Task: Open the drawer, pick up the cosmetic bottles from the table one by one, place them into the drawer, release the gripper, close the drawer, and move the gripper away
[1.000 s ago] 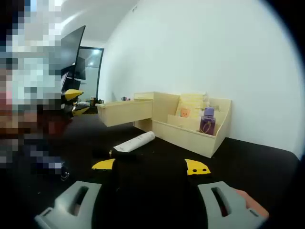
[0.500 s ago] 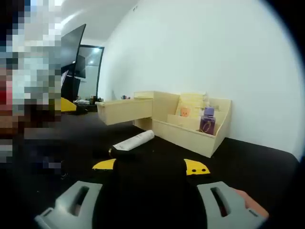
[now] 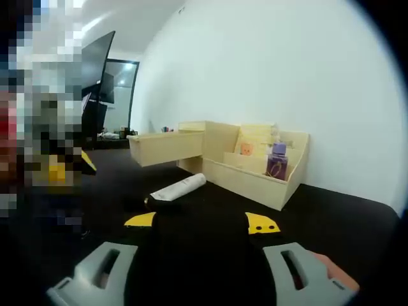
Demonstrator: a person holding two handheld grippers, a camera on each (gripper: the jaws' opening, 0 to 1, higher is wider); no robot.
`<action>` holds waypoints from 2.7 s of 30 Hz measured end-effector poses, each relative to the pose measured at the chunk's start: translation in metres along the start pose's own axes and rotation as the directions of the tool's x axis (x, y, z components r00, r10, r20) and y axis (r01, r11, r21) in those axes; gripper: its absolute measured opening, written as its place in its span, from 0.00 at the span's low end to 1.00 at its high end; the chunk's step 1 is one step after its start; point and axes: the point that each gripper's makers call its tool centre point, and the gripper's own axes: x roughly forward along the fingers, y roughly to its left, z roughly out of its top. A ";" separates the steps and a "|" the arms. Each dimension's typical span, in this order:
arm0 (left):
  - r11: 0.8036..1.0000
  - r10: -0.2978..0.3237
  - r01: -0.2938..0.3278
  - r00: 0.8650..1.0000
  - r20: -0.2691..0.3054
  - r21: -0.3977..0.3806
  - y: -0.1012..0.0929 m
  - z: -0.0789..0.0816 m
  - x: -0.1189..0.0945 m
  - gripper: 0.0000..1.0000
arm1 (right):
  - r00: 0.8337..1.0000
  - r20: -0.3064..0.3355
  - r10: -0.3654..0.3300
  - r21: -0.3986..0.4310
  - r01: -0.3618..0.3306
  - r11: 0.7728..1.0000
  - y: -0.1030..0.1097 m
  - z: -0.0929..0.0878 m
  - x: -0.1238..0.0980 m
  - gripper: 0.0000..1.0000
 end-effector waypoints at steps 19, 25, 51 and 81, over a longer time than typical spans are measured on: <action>0.999 0.035 -0.035 0.999 -0.033 -0.014 -0.027 -0.055 -0.059 0.32 | 1.000 -0.006 -0.004 -0.007 0.004 1.000 -0.003 -0.002 -0.002 0.47; 0.998 0.041 -0.041 0.999 -0.008 -0.046 -0.024 -0.064 -0.062 0.34 | 1.000 -0.009 -0.002 -0.009 0.002 1.000 -0.005 -0.002 -0.002 0.46; 0.991 0.131 -0.130 0.991 0.039 -0.028 -0.018 -0.068 -0.048 0.19 | 1.000 -0.022 0.009 -0.020 -0.009 1.000 -0.005 -0.003 0.000 0.44; 0.795 0.348 -0.361 0.930 0.120 0.488 -0.010 -0.026 -0.065 0.18 | 1.000 0.021 0.012 0.001 -0.012 1.000 -0.005 0.013 -0.003 0.43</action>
